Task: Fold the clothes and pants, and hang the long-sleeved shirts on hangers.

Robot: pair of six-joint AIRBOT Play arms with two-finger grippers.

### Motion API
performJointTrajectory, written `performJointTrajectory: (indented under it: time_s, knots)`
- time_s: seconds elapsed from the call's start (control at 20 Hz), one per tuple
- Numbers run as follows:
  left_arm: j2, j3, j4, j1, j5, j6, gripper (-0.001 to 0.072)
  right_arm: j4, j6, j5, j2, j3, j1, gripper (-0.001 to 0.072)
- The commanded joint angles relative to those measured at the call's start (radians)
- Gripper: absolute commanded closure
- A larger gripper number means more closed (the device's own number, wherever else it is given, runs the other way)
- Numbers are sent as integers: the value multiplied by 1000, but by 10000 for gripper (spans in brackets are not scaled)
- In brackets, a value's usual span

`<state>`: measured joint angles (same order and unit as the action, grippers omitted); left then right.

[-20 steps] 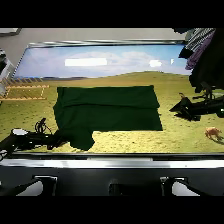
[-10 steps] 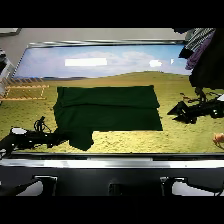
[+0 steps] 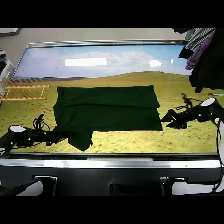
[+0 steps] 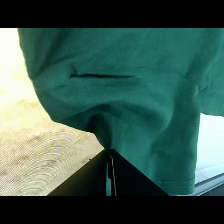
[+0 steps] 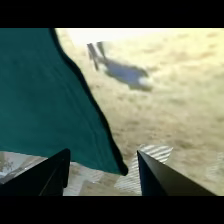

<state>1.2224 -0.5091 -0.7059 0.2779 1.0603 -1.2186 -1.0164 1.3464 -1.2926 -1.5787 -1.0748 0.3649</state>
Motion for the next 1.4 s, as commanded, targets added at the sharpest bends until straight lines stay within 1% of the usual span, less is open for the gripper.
performJointTrajectory:
  time_s: [0.0, 0.15, 0.25, 0.4, 0.45, 0.5, 0.55, 0.6, 0.65, 0.75, 0.8, 1.0, 1.2, 1.3, 1.35]
  knots:
    - [-1, -2, -1, 1, 1, 1, 690, -8, 11, 3, -5, 20, -9, 218]
    - [-1, -2, -1, 1, 0, 1, 690, 18, 12, 0, -5, 42, -9, 223]
    - [-1, -2, -1, 1, 0, 1, 690, 70, 11, -1, -5, 80, -9, 224]
    - [-1, -2, -1, 1, 0, 1, 690, 103, 3, 15, -5, 123, -9, 238]
    - [-1, -2, -1, 1, 0, 1, 690, 104, -1, 23, -5, 127, -9, 277]
    - [-1, -2, -1, 1, 0, 1, 690, 105, -9, 30, -5, 128, -9, 362]
    - [-1, -4, -1, 1, 2, 0, 690, 117, -27, 34, -4, 127, -9, 467]
    - [-1, -14, -1, 1, 14, 0, 691, 135, -46, 30, -3, 127, -9, 657]
    - [-2, -32, -2, 1, 40, 0, 691, 154, -58, 17, 3, 127, -9, 683]
    - [-16, -79, -24, 1, 100, -5, 692, 158, -63, -3, 35, 127, -9, 684]
    - [-31, -100, -54, 1, 121, -28, 692, 145, -55, -15, 63, 127, -9, 685]
    - [-148, -148, -226, 1, 200, -190, 692, 26, -13, -126, 199, 128, -9, 685]
    - [-345, -150, -356, 1, 377, -344, 692, -76, 70, -239, 367, 128, -9, 685]
    - [-439, -150, -397, 1, 466, -384, 692, -100, 98, -297, 460, 128, -9, 685]
    - [-472, -151, -402, 1, 488, -390, 693, -103, 106, -301, 499, 128, -9, 685]
